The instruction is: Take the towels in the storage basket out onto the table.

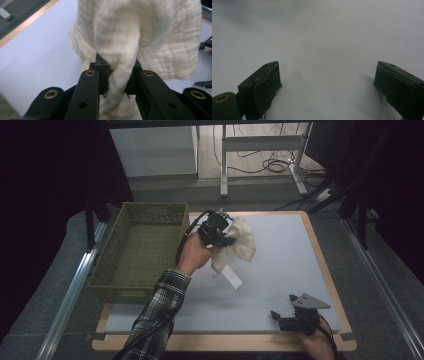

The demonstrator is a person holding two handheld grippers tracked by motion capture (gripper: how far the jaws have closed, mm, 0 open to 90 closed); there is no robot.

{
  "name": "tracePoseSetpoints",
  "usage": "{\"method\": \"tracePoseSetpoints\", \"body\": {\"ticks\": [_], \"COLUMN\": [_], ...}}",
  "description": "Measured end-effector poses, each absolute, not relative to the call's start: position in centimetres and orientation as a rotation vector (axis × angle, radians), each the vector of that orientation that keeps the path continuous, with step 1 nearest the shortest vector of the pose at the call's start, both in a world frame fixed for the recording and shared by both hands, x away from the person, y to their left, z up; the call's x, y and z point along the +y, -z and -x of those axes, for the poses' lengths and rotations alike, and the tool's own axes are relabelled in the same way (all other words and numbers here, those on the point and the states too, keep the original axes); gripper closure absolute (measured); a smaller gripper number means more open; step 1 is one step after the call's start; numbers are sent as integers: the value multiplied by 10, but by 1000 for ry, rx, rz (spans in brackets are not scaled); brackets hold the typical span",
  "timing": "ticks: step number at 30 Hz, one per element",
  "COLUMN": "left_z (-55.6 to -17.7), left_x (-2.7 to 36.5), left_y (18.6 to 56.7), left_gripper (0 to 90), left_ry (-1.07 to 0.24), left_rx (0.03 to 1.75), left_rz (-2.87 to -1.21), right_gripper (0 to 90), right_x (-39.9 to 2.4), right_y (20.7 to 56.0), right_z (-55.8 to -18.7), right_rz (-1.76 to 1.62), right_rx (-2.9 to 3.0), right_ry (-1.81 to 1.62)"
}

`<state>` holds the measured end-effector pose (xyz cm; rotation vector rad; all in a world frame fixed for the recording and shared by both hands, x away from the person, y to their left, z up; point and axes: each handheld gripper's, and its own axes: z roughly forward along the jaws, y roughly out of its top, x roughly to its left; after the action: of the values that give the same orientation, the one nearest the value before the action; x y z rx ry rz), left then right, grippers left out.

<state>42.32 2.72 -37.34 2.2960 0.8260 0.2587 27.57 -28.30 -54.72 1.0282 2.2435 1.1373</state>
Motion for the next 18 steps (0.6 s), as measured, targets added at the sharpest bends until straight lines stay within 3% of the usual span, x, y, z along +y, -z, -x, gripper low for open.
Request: {"method": "tracePoseSetpoints", "body": {"ticks": [18], "left_z": [-431], "left_x": [-20], "left_y": [440], "left_gripper": [754], "left_ry": [-188], "left_rx": [802], "left_rz": [-2326], "right_gripper": [69], "right_x": [-283], "right_y": [547], "right_z": [-276], "right_rz": [-1027], "right_rx": [2245], "right_ry": [-1139]}}
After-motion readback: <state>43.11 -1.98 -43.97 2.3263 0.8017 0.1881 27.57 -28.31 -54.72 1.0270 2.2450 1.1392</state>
